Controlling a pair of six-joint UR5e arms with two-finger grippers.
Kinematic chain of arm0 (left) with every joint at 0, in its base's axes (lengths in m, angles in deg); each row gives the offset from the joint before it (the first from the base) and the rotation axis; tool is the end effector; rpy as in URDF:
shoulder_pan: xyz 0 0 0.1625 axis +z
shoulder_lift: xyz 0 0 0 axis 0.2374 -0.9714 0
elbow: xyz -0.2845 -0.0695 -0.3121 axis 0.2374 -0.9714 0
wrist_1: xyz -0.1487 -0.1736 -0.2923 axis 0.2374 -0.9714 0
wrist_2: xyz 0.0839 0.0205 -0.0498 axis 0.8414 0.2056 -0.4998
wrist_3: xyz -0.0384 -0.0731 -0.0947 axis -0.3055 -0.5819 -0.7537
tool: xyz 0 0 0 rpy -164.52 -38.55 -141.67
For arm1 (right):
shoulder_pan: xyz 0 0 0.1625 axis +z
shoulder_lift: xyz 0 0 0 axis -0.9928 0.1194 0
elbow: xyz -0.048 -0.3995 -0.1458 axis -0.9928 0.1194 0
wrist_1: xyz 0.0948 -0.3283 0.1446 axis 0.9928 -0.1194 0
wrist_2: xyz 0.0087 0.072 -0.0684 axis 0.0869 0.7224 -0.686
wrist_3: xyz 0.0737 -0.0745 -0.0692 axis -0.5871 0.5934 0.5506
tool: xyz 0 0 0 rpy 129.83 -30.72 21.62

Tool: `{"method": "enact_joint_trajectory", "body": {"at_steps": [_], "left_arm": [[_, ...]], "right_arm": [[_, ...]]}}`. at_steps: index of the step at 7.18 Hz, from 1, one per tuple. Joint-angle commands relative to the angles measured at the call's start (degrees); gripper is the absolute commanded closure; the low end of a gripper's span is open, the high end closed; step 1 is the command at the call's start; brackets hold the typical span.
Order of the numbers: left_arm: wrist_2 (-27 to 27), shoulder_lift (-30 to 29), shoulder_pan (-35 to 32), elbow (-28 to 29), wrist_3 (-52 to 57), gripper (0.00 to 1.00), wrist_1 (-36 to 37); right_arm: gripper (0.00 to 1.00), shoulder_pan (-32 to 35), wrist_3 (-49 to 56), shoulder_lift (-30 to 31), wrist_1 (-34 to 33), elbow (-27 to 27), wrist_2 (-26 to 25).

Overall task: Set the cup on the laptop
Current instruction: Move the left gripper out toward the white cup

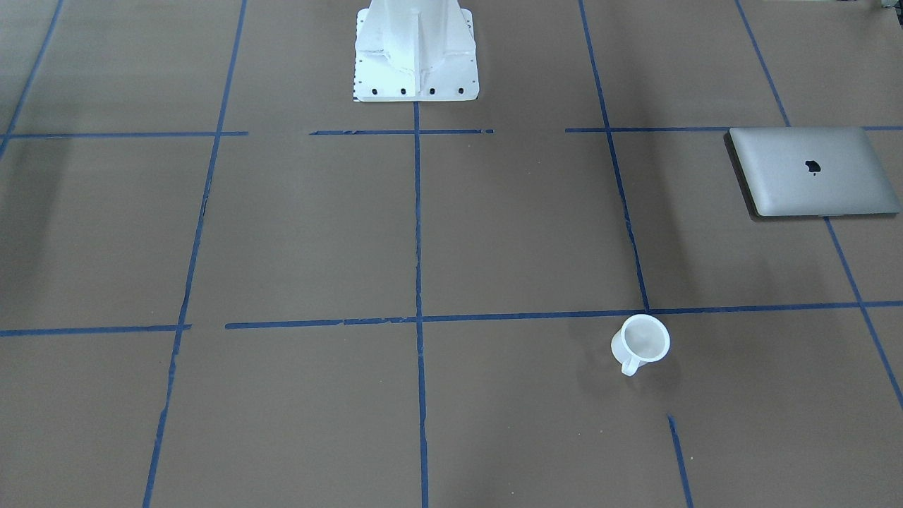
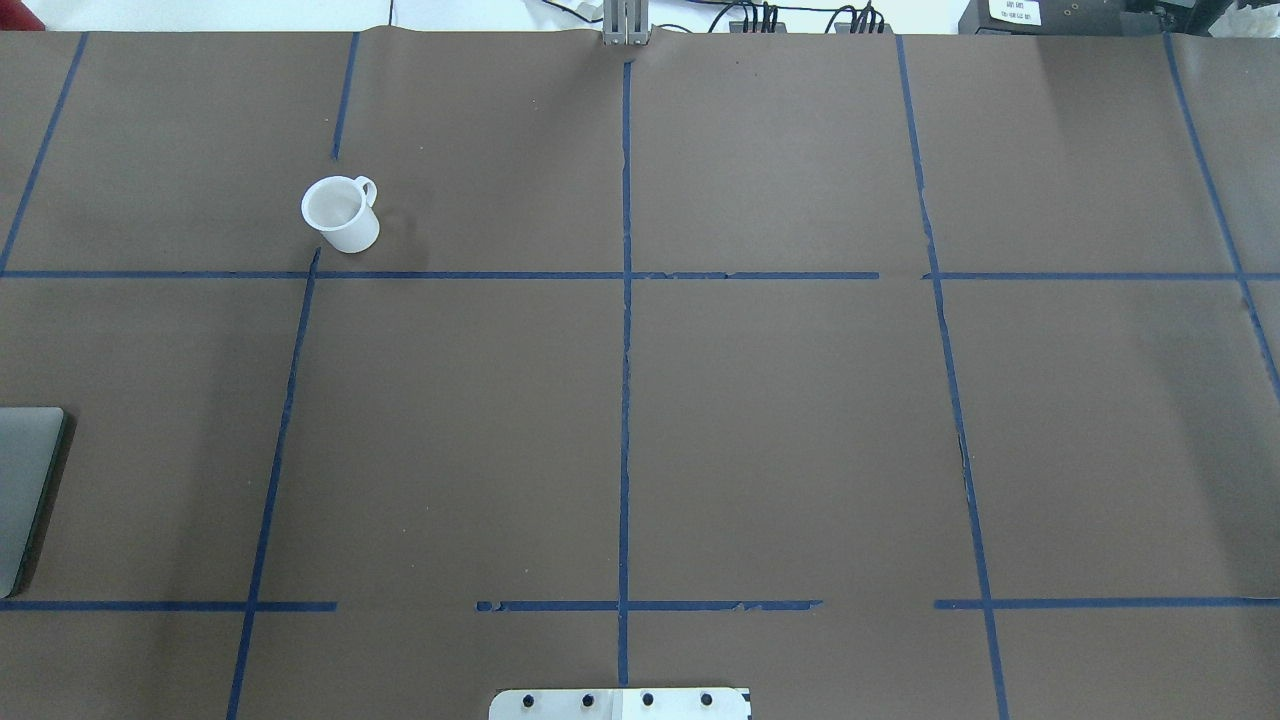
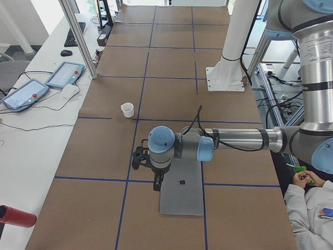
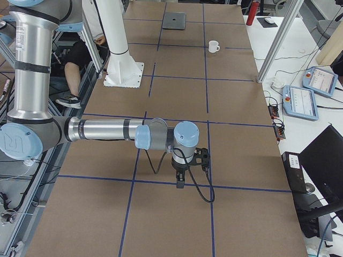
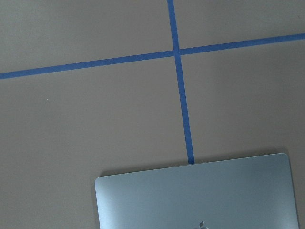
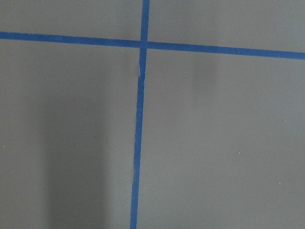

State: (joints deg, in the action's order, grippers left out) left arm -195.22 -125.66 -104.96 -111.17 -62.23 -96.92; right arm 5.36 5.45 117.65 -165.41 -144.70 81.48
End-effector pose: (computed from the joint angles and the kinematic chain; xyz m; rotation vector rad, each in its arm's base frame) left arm -0.0528 -0.3677 0.6695 0.1095 0.7757 0.1012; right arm 0.0415 -0.3865 0.6704 -0.0219 -0.7098 -0.0557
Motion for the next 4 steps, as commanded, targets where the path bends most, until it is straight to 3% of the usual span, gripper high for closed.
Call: {"method": "enact_joint_trajectory", "body": {"at_steps": [1,3,4], "left_arm": [[0.26,0.09,0.09,0.05,0.00,0.00,0.09],[-0.26,-0.96,0.26,-0.48,0.17,0.00,-2.52],[-1.57,-1.66,2.87,-0.48,-0.35,0.00,-10.64]], "right_arm": [[0.00,0.00,0.00,0.00,0.00,0.00,0.04],[0.00,0.00,0.00,0.00,0.00,0.00,0.04],[0.00,0.00,0.00,0.00,0.00,0.00,-0.04]]}}
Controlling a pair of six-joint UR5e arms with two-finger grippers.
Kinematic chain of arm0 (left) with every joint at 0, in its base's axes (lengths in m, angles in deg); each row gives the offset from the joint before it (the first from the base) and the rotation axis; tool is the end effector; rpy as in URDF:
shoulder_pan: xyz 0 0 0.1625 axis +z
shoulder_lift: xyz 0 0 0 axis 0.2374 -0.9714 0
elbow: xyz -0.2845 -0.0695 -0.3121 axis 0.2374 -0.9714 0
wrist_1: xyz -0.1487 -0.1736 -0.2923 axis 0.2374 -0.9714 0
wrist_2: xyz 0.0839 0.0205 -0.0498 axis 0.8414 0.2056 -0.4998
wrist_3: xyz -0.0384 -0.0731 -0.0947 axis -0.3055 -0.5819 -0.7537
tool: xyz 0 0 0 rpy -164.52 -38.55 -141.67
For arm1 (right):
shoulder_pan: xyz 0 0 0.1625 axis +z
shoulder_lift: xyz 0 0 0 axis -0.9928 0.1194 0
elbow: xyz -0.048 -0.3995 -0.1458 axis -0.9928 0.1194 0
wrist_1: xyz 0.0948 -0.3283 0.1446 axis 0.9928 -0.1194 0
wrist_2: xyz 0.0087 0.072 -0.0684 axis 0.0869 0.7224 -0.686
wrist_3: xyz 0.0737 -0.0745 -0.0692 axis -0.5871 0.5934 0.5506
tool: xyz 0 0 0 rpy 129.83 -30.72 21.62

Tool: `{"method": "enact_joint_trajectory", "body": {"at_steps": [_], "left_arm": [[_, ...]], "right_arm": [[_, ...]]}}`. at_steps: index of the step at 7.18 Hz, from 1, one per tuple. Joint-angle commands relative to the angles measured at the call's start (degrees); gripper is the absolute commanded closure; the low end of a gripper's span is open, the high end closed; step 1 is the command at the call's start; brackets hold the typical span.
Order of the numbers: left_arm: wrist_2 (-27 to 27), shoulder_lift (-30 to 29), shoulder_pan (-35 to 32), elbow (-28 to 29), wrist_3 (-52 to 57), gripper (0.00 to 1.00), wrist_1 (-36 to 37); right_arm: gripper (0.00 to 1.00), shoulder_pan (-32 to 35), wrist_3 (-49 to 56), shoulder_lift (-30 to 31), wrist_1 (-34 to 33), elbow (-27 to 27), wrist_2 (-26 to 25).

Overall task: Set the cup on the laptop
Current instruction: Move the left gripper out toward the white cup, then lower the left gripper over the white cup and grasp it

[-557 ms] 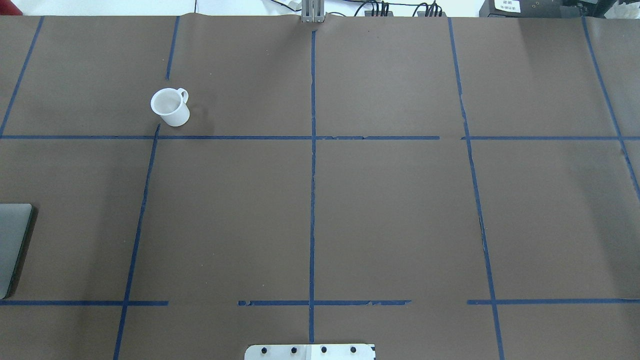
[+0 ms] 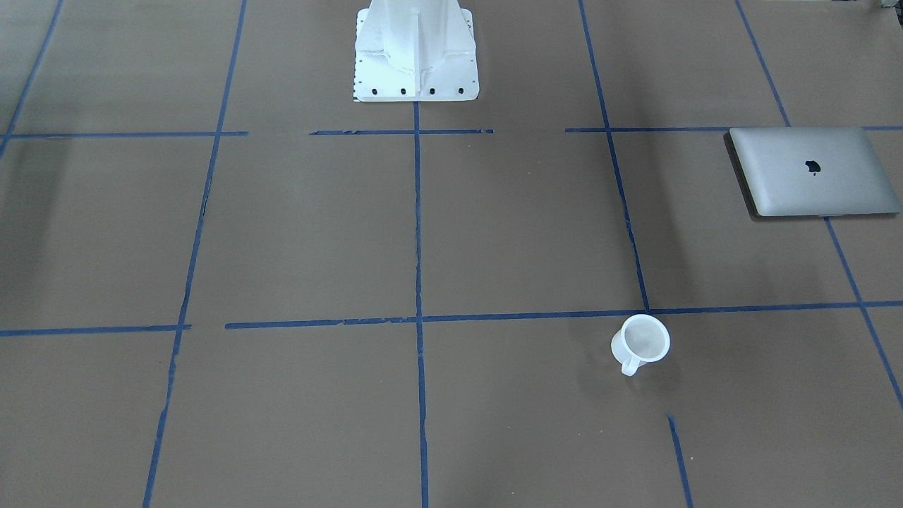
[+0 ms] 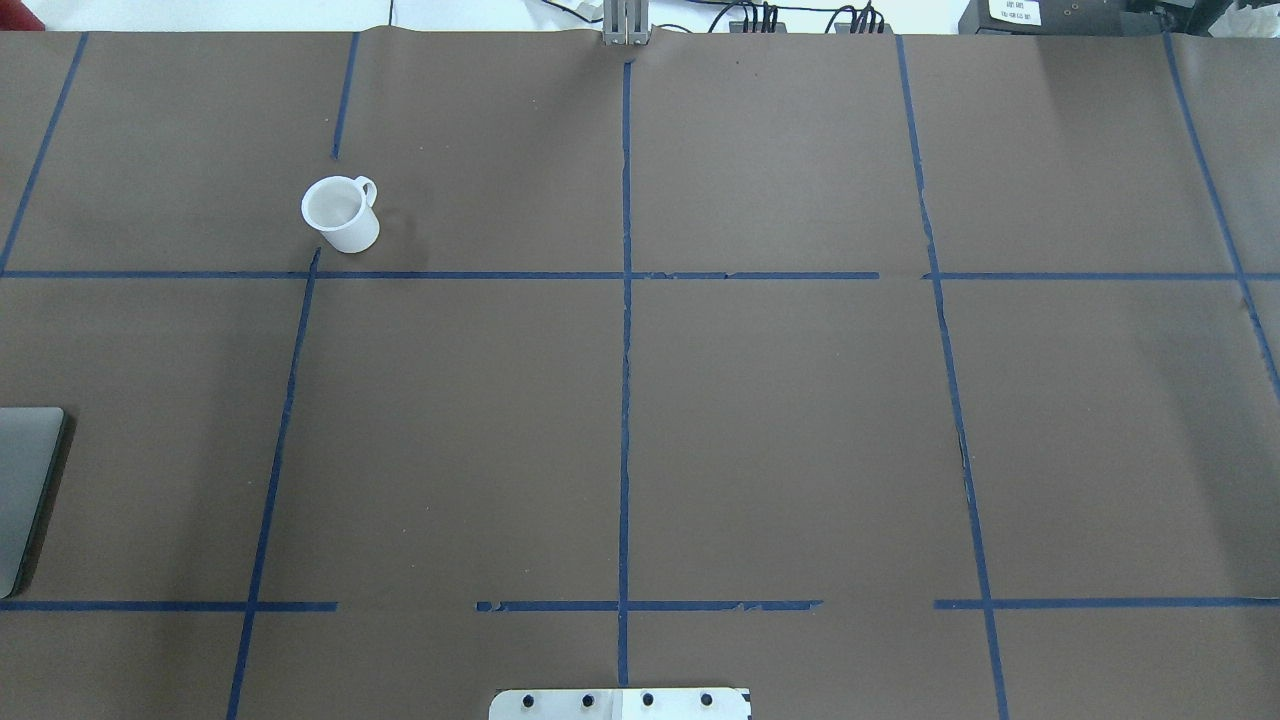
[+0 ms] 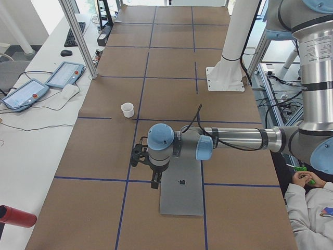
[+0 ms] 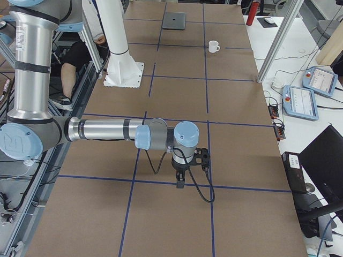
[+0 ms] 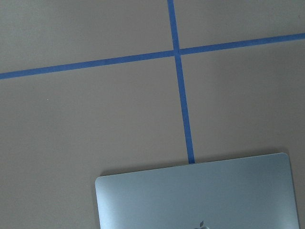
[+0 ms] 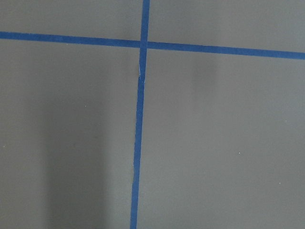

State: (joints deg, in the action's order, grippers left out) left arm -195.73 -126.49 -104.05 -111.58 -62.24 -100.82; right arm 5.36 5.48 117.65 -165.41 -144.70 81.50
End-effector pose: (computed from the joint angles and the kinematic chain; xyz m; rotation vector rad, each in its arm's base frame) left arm -0.0462 -0.3814 0.6526 0.1886 0.7799 0.1515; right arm 0.0414 -0.3865 0.6704 -0.0217 -0.7101 -0.0562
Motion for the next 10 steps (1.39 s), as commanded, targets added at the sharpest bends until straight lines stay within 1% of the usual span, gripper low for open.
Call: {"method": "enact_joint_trajectory", "body": {"at_steps": [1,2,3,5,6,7,8,9,10], "left_arm": [[-1.76,-1.19,6.34,0.02,-4.35,0.00,-9.35],[-1.77,-5.37,9.95,-0.16,-11.52,0.00,-9.81],[-1.51,-10.81,13.99,0.10,-16.38,0.00,-9.38],[-0.98,-21.36,22.86,3.69,-25.08,0.00,-8.67],[0.41,-28.02,25.17,7.97,-28.87,0.00,-8.67],[3.38,-35.83,26.32,14.19,-32.04,0.00,-8.67],[4.02,-40.69,28.25,19.39,-33.99,0.00,-8.67],[4.12,-44.31,28.53,23.36,-34.44,0.00,-8.67],[4.90,-48.70,29.49,28.35,-37.23,0.00,-8.85]], "right_arm": [[0.00,0.00,-0.02,0.00,0.00,0.00,-0.07],[0.00,0.00,-0.02,0.00,0.00,0.00,0.02],[0.00,0.00,-0.02,0.00,0.00,0.00,0.02],[0.00,0.00,-0.02,0.00,0.00,0.00,0.02],[0.00,0.00,-0.02,0.00,0.00,0.00,0.02],[0.00,0.00,-0.02,0.00,0.00,0.00,0.02],[0.00,0.00,-0.02,0.00,0.00,0.00,-0.07],[0.00,0.00,-0.02,0.00,0.00,0.00,-0.07],[0.00,0.00,0.06,0.00,0.00,0.00,0.02]]}}
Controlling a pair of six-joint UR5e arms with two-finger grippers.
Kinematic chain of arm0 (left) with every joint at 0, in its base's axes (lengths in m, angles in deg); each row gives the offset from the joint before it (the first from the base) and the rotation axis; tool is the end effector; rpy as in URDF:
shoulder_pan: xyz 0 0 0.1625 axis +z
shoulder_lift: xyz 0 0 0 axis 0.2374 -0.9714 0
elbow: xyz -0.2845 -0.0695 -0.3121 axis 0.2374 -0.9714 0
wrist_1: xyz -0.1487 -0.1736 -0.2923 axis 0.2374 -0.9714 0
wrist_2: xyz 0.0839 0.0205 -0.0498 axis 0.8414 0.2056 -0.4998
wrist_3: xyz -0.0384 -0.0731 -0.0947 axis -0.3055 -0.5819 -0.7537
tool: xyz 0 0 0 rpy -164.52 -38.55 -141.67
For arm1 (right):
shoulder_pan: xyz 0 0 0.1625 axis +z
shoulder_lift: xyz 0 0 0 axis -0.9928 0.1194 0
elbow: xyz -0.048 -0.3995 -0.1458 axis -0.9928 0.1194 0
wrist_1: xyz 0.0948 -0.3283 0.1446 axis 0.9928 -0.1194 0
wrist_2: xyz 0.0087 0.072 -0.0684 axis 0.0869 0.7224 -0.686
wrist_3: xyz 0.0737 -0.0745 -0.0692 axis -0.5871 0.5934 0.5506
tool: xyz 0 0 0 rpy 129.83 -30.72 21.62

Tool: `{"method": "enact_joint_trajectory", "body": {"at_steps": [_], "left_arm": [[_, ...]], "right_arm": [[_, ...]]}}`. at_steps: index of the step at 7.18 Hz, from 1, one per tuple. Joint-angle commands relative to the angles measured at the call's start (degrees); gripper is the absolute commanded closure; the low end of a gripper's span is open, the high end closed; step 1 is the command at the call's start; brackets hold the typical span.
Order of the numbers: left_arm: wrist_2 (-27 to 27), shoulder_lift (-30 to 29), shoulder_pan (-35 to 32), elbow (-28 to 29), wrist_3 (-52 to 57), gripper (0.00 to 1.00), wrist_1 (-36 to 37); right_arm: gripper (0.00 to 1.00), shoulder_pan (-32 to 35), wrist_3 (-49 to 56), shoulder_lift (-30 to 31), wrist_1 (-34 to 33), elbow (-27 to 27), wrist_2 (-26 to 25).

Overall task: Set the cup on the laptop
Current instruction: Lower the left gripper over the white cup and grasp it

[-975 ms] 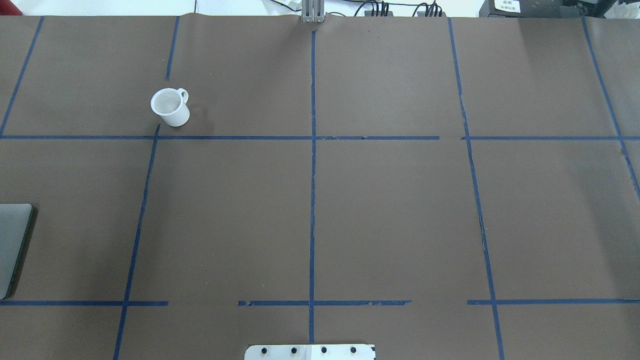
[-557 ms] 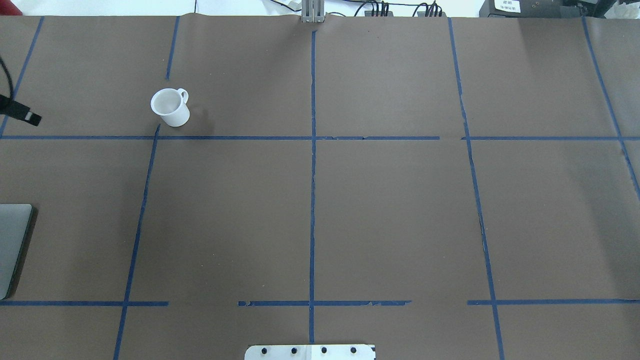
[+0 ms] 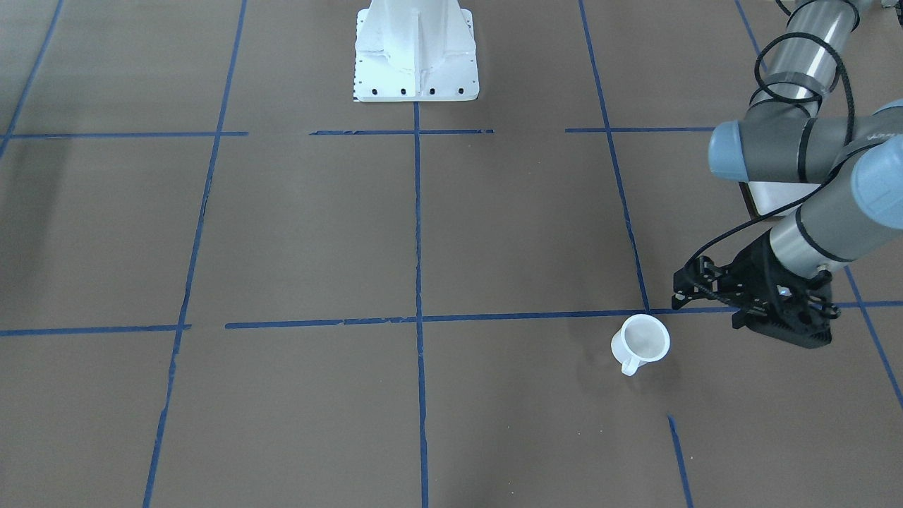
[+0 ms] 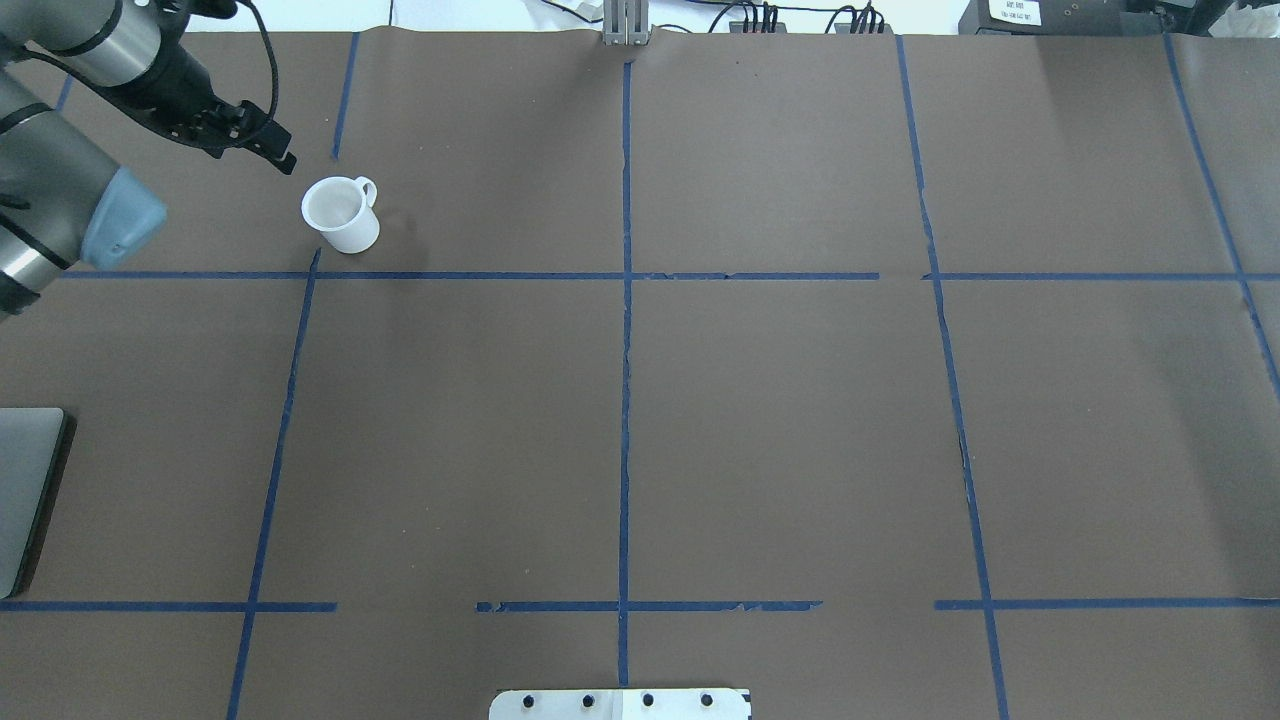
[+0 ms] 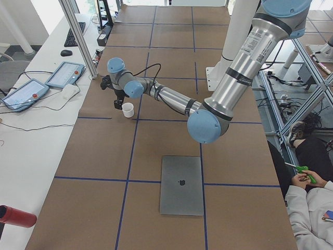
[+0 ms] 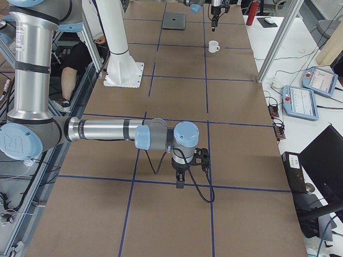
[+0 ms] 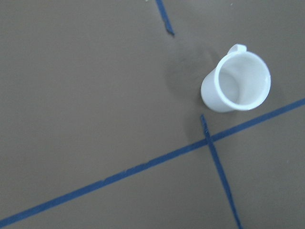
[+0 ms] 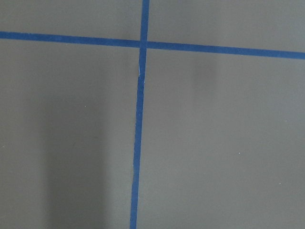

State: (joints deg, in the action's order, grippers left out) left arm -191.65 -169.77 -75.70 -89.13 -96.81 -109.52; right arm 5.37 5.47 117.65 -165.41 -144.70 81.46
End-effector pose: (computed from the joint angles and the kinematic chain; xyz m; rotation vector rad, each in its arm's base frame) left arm 0.2807 -0.6348 0.4080 0.2348 0.9125 0.2286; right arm 0.0416 -0.3865 0.6704 -0.0217 -0.7094 -0.0559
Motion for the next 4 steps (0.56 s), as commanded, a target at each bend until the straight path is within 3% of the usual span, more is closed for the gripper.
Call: {"method": "enact_joint_trajectory", "body": {"at_steps": [1,4], "left_arm": [[5.44,-9.21,3.32,10.83,-4.33,0.00,-0.93],[8.29,-12.58,6.59,18.42,-4.88,0.02,-4.77]], "right_arm": [[0.00,0.00,-0.02,0.00,0.00,0.00,-0.03],[0.00,0.00,-0.02,0.00,0.00,0.00,0.06]]}}
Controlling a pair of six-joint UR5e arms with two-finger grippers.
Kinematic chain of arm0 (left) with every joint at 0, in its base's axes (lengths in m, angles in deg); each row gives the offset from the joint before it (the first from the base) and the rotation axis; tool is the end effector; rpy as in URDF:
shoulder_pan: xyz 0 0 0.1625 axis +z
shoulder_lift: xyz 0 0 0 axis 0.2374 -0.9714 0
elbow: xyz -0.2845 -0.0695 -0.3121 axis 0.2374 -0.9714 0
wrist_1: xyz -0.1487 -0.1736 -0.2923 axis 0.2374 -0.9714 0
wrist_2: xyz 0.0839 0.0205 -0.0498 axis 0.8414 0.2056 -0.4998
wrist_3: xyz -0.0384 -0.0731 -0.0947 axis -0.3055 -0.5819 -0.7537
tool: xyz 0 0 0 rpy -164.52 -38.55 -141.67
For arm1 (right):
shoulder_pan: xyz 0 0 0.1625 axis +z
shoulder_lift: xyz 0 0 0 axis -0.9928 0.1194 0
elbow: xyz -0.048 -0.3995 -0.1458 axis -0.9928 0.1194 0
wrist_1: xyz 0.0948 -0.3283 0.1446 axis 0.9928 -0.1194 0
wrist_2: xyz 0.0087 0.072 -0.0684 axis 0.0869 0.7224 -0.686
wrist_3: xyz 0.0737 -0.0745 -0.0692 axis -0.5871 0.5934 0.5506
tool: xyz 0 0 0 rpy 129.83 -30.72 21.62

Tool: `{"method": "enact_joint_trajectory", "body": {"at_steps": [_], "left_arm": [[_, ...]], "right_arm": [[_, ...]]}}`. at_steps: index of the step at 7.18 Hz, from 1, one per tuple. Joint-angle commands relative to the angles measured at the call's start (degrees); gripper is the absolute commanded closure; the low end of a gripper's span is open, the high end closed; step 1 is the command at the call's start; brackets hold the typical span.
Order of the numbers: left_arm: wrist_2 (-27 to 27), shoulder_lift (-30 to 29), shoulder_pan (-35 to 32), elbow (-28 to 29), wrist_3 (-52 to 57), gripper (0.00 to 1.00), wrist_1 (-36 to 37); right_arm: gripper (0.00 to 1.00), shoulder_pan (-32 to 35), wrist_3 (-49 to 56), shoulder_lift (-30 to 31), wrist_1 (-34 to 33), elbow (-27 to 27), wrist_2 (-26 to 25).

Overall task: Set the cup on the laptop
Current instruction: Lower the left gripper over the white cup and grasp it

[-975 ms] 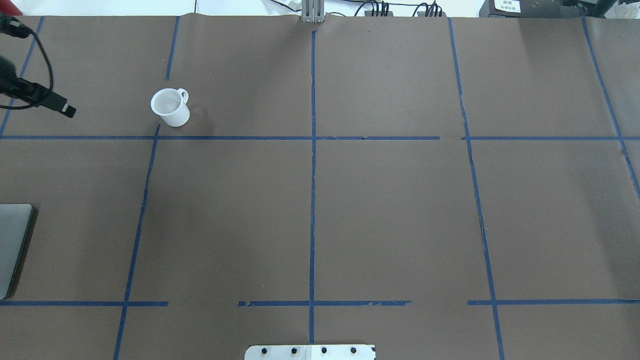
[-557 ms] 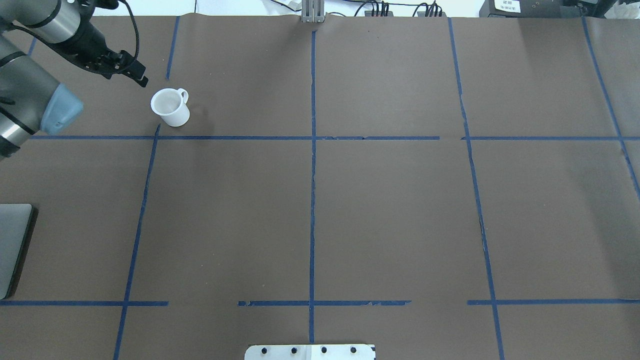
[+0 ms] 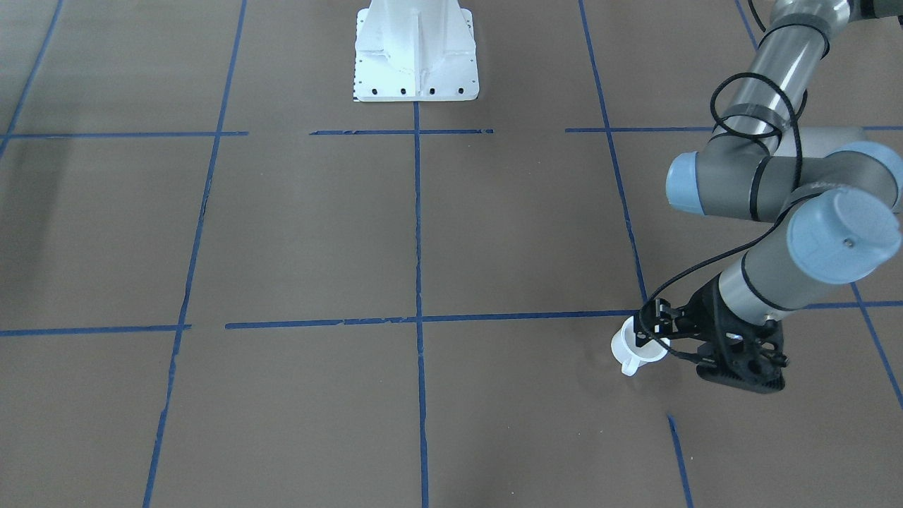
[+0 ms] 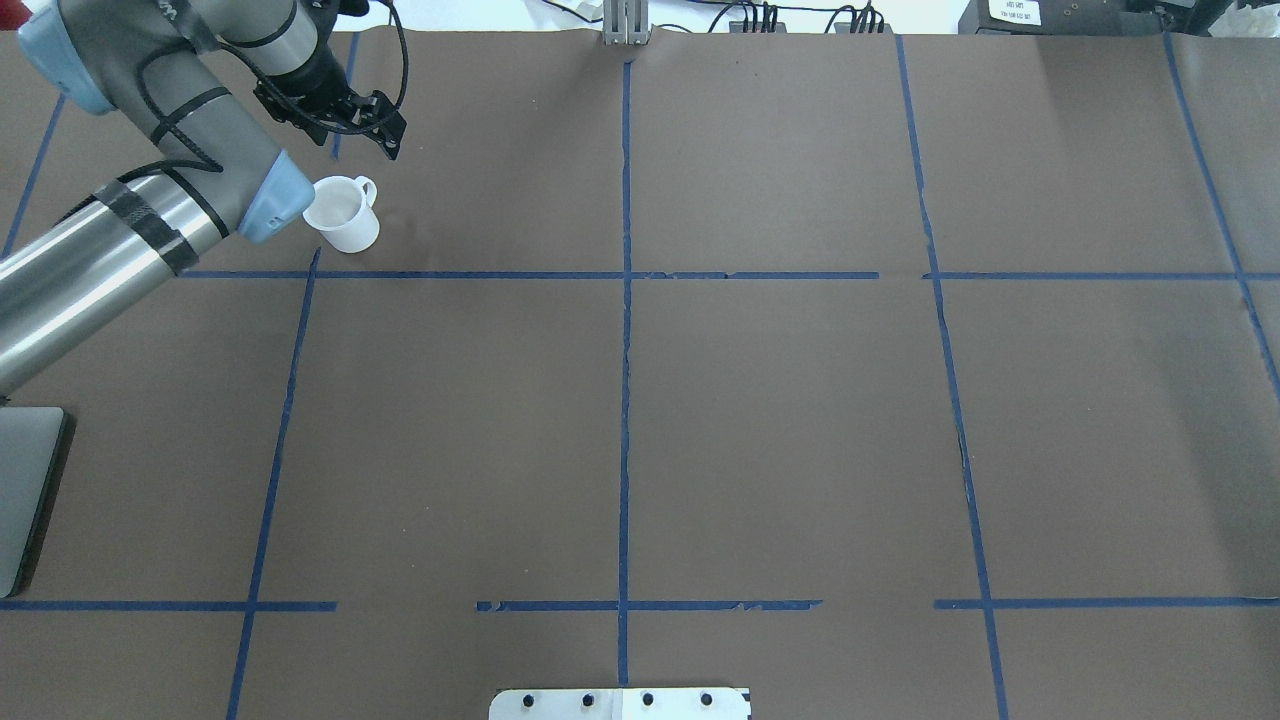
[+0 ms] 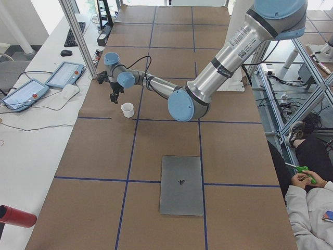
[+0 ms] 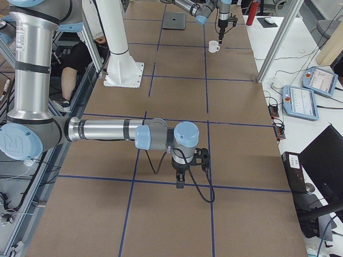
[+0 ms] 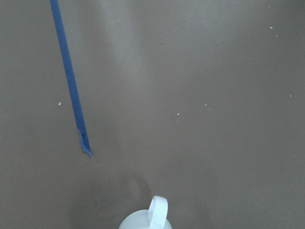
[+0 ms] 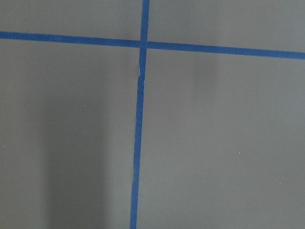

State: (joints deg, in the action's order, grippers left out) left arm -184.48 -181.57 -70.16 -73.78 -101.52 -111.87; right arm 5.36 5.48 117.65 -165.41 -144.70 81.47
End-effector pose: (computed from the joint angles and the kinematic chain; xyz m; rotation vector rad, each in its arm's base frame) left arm 0.3752 -0.6793 0.3835 0.2089 0.8250 0.1940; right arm 0.0415 -0.3865 0.6704 -0.0217 -0.7096 -0.0562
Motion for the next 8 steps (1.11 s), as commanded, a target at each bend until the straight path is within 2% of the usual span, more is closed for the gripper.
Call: {"method": "enact_joint_trajectory", "body": {"at_steps": [1,2,3,4,5,6,8], "left_arm": [[1.13,-0.79,1.58,4.74,0.09,0.03,-2.98],[1.13,-0.52,2.72,5.20,0.09,0.07,-2.98],[1.13,-0.61,3.16,6.16,0.52,0.17,-2.98],[1.13,-0.61,3.25,6.60,0.70,0.45,-2.98],[0.96,-0.78,3.26,6.69,0.62,0.89,-2.11],[0.78,-0.87,3.17,6.69,0.62,1.00,-2.02],[0.69,-1.75,2.99,6.43,0.62,1.00,0.34]], "right_arm": [[0.00,0.00,-0.02,0.00,0.00,0.00,0.05],[0.00,0.00,-0.02,0.00,0.00,0.00,0.05],[0.00,0.00,-0.02,0.00,0.00,0.00,0.05],[0.00,0.00,-0.02,0.00,0.09,0.00,0.05],[0.00,0.00,0.06,0.00,0.00,0.00,-0.04],[0.00,0.00,-0.02,0.00,0.00,0.00,0.04],[0.00,0.00,-0.02,0.00,0.00,0.00,0.05]]}}
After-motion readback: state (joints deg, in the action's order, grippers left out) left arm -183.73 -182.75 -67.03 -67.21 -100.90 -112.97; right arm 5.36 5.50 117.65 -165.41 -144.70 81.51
